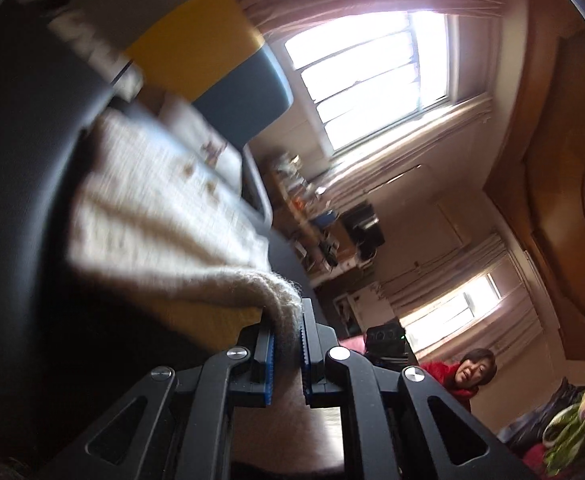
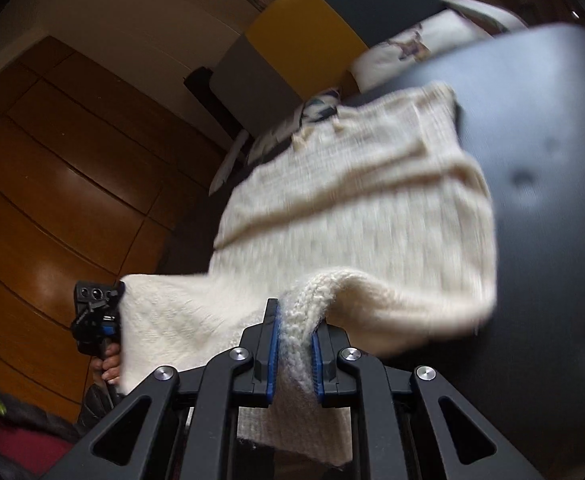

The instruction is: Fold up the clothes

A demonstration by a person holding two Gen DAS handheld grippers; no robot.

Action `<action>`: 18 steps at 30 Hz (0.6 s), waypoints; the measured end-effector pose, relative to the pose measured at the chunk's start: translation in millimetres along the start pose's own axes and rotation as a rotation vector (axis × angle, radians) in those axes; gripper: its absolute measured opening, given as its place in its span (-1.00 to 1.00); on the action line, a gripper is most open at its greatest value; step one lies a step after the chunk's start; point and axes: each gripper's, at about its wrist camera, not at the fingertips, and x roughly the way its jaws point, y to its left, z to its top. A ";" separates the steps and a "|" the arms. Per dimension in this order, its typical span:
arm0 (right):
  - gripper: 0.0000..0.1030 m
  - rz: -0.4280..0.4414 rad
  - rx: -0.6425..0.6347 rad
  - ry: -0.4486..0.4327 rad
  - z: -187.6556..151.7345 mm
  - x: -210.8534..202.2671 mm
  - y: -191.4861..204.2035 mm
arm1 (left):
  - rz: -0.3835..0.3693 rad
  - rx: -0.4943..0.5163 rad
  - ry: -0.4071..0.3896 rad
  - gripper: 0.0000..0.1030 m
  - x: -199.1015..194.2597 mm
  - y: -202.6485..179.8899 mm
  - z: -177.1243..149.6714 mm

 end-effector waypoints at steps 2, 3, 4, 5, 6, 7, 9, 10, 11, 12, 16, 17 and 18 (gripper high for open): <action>-0.73 -0.007 -0.020 -0.014 25.6 14.0 5.8 | -0.006 0.002 -0.028 -0.84 17.9 6.6 28.3; -0.73 -0.011 -0.023 -0.023 39.0 20.9 6.1 | -0.008 0.003 -0.041 -0.84 26.9 10.2 42.3; -0.73 -0.018 -0.027 -0.029 55.7 32.2 3.9 | -0.010 0.003 -0.055 -0.84 36.0 13.7 56.4; -0.73 -0.025 -0.026 -0.035 72.0 43.5 -0.3 | 0.007 -0.020 -0.059 -0.84 47.1 28.1 69.4; -0.73 -0.030 -0.017 -0.040 87.7 54.9 -7.6 | 0.027 -0.047 -0.063 -0.83 58.4 43.9 82.3; -0.73 -0.040 -0.002 -0.043 102.7 66.6 -16.6 | 0.047 -0.074 -0.066 -0.83 69.7 59.6 95.2; -0.73 -0.070 0.048 -0.038 128.6 92.1 -39.9 | 0.109 -0.141 -0.071 -0.84 92.7 95.9 116.7; -0.73 -0.083 0.078 -0.026 137.1 105.4 -52.3 | 0.168 -0.185 -0.042 -0.84 105.7 119.7 120.2; -0.73 -0.097 0.101 -0.008 143.1 118.0 -64.6 | 0.228 -0.229 -0.010 -0.84 118.8 143.8 123.2; -0.73 -0.107 0.120 0.013 145.8 129.2 -75.9 | 0.247 -0.257 0.009 -0.84 124.3 158.8 119.8; -0.78 -0.066 0.137 0.030 129.1 135.7 -95.0 | 0.272 -0.238 0.033 -0.85 117.3 165.6 104.0; -0.79 -0.054 0.134 0.035 120.9 131.7 -93.7 | 0.285 -0.218 0.043 -0.85 112.5 160.8 99.3; -0.79 -0.046 0.127 0.042 111.0 127.4 -91.0 | 0.288 -0.215 0.056 -0.85 106.0 156.9 90.1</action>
